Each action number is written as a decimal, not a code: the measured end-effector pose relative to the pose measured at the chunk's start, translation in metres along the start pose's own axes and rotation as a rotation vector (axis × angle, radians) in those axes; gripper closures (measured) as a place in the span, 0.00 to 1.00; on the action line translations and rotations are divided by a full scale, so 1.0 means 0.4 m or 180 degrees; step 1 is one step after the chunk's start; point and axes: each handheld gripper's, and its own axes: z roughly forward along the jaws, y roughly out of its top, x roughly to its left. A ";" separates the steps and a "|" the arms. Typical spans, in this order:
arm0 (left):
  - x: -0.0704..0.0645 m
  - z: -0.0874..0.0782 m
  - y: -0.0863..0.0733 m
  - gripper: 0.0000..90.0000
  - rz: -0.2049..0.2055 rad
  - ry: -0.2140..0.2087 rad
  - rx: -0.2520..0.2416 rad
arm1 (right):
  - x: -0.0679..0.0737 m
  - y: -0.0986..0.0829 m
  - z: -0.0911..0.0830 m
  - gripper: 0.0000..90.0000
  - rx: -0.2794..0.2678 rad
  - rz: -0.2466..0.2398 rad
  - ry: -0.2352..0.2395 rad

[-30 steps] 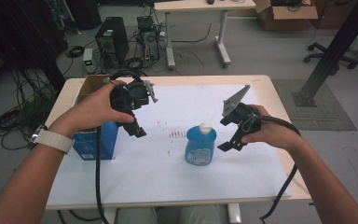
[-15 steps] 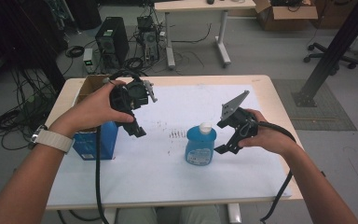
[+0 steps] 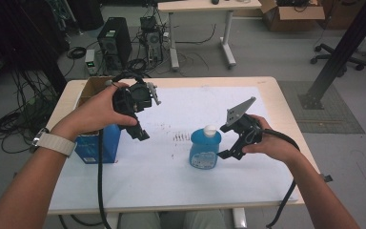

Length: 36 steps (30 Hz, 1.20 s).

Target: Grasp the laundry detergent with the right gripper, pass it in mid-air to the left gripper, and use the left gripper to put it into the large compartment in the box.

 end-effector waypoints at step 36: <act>0.003 0.004 -0.007 0.09 -0.0017 -0.0009 0.0009 | 0.002 -0.026 0.068 0.04 -0.0307 0.0026 0.0033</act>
